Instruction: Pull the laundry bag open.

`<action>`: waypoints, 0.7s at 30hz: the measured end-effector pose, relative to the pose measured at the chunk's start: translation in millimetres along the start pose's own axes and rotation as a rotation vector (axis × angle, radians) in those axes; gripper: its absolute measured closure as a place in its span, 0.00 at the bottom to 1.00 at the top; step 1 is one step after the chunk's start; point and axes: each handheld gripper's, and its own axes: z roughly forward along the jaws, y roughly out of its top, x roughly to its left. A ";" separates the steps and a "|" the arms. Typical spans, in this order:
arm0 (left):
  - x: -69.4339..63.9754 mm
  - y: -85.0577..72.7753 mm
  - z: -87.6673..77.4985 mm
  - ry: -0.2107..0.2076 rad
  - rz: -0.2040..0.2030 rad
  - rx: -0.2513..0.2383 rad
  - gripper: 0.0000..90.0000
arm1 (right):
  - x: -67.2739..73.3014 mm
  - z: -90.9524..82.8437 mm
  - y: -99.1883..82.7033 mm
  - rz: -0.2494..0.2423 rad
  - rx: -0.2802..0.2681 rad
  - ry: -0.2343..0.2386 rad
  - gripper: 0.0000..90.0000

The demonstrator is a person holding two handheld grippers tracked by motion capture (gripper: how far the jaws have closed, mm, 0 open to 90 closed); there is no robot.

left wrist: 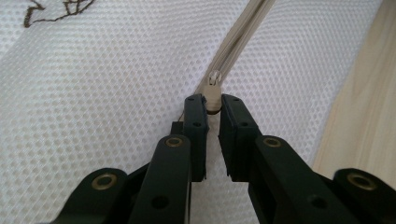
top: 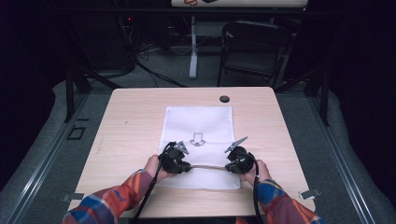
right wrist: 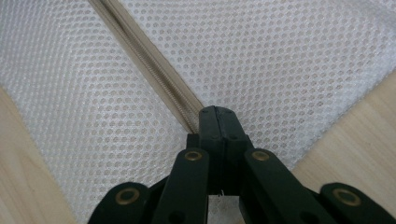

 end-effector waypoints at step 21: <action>16.4 -34.6 -29.5 0.040 -0.084 0.003 0.91 | -3.4 -0.6 1.0 -0.019 0.005 -0.040 1.00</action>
